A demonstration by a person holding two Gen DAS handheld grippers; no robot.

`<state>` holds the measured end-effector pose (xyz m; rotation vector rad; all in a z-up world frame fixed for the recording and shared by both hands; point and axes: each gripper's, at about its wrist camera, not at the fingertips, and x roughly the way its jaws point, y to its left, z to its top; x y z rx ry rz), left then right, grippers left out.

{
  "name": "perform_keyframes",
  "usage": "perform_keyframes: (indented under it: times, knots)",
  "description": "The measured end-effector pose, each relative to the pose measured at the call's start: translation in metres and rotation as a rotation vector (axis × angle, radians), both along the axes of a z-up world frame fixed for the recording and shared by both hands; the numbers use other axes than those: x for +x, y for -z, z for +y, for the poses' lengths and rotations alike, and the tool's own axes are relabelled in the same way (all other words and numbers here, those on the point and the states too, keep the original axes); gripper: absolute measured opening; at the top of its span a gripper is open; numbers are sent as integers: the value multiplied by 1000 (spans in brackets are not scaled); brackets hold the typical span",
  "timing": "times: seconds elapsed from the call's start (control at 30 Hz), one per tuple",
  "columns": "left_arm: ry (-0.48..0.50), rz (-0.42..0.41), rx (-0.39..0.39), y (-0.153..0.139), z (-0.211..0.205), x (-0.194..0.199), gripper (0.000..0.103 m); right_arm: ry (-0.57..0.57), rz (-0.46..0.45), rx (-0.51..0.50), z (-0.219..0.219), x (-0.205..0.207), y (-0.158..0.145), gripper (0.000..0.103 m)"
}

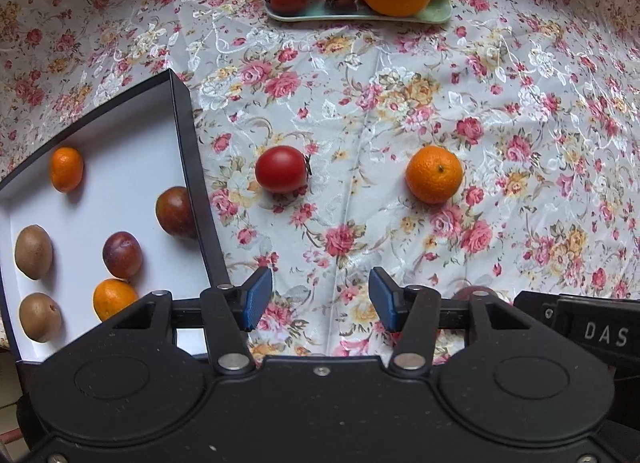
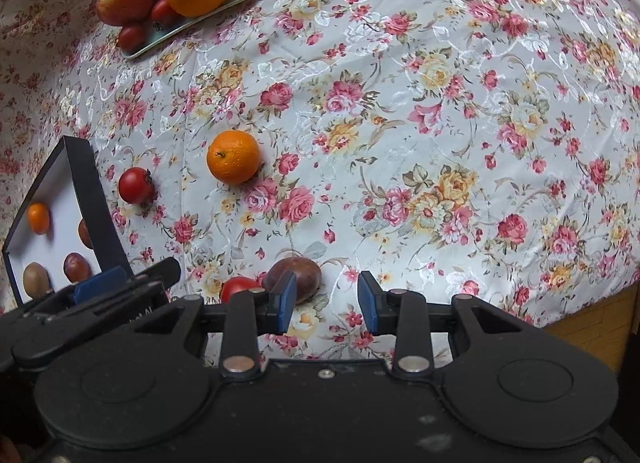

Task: Organize fruits
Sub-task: 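Close the left tool on a red tomato while the right tool approaches a dark plum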

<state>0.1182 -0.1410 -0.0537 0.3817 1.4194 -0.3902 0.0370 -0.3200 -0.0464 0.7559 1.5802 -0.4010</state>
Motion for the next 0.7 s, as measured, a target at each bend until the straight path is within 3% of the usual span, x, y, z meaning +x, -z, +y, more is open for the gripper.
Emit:
perform_keyframes:
  times: [0.23,0.5,0.7]
  knots:
    - [10,20,-72,-2,2,-19,58,137,23,-71,-6,-27,-4,37]
    - [48,17,-90,1,-3,-38,58,128,2,-72,-5,-40,-6,37]
    - [69,27,-80,9,-10,-46,58,73,-70,-127,-4,-40,-18,37]
